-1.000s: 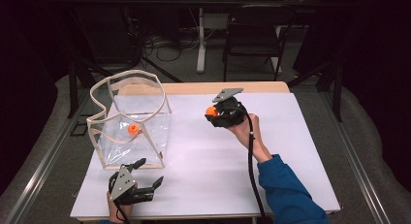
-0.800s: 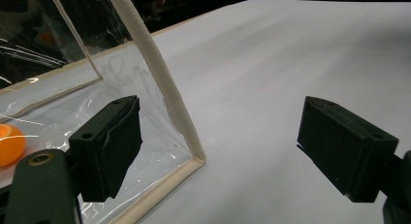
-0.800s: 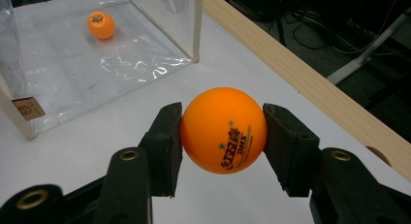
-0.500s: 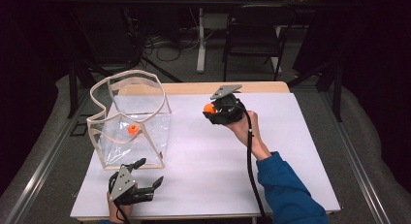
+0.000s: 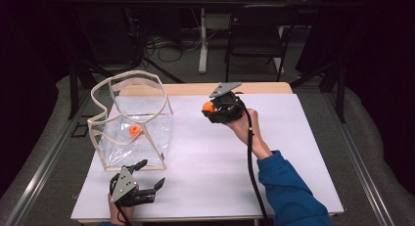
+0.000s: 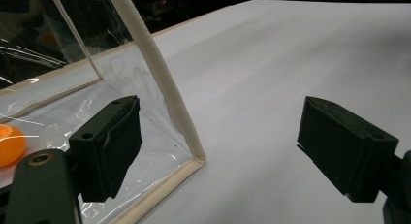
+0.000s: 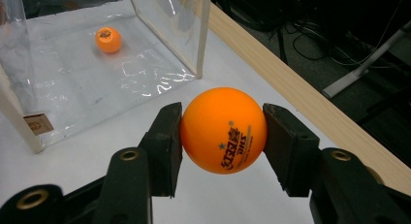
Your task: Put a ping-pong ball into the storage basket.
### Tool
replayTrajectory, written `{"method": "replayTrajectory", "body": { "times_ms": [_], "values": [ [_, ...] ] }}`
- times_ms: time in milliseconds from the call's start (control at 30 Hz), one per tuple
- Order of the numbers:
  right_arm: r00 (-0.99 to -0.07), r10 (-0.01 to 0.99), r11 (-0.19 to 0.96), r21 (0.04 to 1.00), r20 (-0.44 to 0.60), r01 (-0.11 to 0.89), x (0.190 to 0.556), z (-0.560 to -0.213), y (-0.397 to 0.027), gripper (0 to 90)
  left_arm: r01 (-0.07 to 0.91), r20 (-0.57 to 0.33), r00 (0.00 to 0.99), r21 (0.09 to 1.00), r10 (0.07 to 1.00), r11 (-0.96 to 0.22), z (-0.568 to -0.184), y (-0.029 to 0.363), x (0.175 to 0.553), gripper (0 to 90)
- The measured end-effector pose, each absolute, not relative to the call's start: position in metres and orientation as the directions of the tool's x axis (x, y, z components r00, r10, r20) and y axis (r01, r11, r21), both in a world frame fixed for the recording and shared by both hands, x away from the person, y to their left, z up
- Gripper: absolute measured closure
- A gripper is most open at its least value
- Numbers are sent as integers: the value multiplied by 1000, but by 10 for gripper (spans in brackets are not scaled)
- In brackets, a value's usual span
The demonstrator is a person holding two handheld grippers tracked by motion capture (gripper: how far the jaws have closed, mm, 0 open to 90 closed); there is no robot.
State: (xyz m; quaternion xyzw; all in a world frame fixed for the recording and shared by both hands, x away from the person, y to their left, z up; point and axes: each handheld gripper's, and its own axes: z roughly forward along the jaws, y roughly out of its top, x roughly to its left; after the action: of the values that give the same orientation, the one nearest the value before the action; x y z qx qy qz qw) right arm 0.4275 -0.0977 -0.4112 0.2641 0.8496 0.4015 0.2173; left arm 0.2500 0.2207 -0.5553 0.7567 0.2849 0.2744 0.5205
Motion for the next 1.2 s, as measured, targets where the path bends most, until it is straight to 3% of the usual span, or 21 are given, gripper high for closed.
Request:
{"method": "replayTrajectory", "body": {
  "times_ms": [1200],
  "values": [
    [-785,607,502,824,-122,261,440,-392,-81,509,147,119,692,943,712,-300,-555,220,250,158]
  ]
}}
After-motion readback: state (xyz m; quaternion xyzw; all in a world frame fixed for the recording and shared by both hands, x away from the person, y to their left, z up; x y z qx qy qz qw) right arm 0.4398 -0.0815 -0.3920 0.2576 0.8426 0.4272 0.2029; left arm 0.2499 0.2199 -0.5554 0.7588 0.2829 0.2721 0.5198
